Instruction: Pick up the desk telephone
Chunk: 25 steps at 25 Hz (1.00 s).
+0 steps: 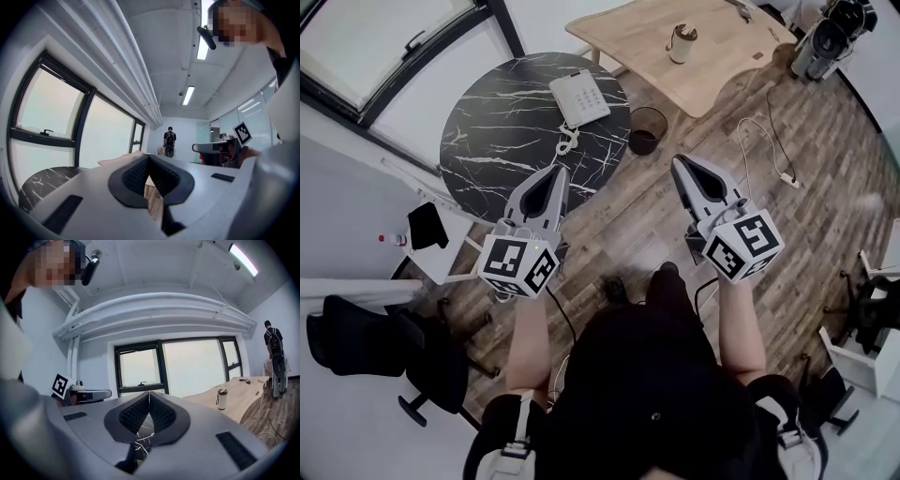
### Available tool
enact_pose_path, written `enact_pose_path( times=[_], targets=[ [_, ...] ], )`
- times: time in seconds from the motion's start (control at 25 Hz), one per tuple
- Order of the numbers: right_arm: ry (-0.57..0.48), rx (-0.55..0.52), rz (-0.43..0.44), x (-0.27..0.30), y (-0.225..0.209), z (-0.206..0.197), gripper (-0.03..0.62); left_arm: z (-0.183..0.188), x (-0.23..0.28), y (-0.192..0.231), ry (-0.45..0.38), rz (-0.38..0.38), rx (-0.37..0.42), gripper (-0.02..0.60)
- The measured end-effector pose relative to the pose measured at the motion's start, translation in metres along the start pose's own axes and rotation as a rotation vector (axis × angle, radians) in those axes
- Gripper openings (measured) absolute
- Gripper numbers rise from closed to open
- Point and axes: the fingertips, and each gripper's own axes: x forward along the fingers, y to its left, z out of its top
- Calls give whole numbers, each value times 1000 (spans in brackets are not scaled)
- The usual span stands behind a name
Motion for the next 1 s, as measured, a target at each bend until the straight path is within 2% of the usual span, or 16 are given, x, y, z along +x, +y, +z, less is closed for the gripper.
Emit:
enact_pose_path(
  times=[0.36, 1.0],
  targets=[
    [58, 21, 3, 16, -27, -17, 31, -19, 27, 7, 52, 17, -23, 15],
    [87, 47, 139, 94, -130, 0, 31, -8, 128, 22, 83, 153, -5, 15]
  ],
)
